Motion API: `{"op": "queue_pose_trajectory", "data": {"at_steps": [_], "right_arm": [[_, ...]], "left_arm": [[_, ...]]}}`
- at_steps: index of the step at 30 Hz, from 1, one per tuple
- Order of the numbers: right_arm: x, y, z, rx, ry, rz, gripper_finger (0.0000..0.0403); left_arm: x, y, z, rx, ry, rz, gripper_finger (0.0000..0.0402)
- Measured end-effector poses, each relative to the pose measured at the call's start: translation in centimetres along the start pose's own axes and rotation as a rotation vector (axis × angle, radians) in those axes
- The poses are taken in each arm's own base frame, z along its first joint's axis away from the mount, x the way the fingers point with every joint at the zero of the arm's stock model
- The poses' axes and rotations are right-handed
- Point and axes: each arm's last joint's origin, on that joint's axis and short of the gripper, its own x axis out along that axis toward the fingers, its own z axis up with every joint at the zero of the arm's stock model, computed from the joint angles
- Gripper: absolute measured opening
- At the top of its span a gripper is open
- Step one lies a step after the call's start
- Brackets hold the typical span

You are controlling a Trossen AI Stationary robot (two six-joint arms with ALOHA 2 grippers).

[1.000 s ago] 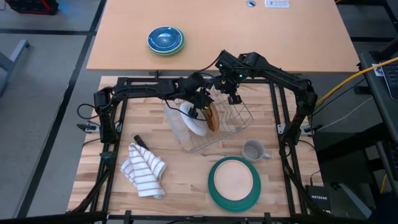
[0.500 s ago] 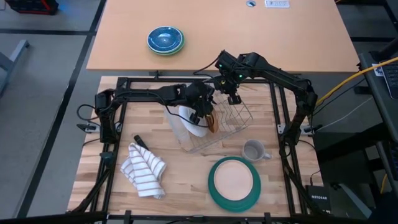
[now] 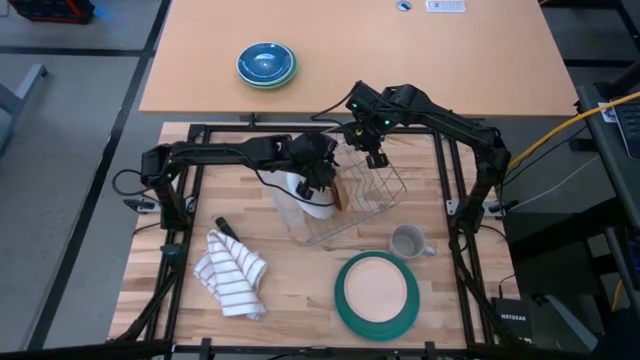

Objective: Sort dishes
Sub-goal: Put the brown plate in the dish rack, then adjust the white plate in the dish rack

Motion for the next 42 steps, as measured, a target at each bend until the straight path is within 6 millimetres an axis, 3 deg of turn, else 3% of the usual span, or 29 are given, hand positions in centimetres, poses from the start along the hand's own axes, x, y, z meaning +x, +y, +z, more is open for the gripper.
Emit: {"op": "queue_pose_trajectory", "data": {"at_steps": [7,12,20,25,30,35,42], "right_arm": [[0.0,0.0,0.0,0.0,0.001,0.003,0.0007],[-0.4,0.2,-0.1,-0.009,0.0,-0.002,0.0007],[-4.1,1.7,-1.1,-0.039,-0.054,-0.049,0.0007],[-6.8,3.5,-1.8,-0.055,-0.117,-0.026,0.0007],[-8.0,6.1,-1.1,-0.078,-0.162,0.023,0.0007],[-7.2,8.3,0.7,-0.166,-0.153,0.019,0.0007],[-2.1,10.0,0.7,-0.17,0.076,-0.088,0.0007]], "left_arm": [[-0.2,-0.6,-0.5,-0.014,0.054,-0.069,0.0186],[-0.9,-1.1,0.2,0.013,0.078,-0.049,0.0186],[-4.3,-1.5,2.6,-0.061,-0.017,0.018,0.0186],[-5.0,-2.9,4.2,-0.191,-0.059,-0.012,0.0186],[-5.2,-4.8,5.4,-0.255,-0.047,-0.078,0.0186],[-5.7,-5.8,6.3,-0.247,-0.06,-0.095,0.0186],[-6.3,-7.7,6.5,-0.311,0.025,-0.175,0.0186]]}}
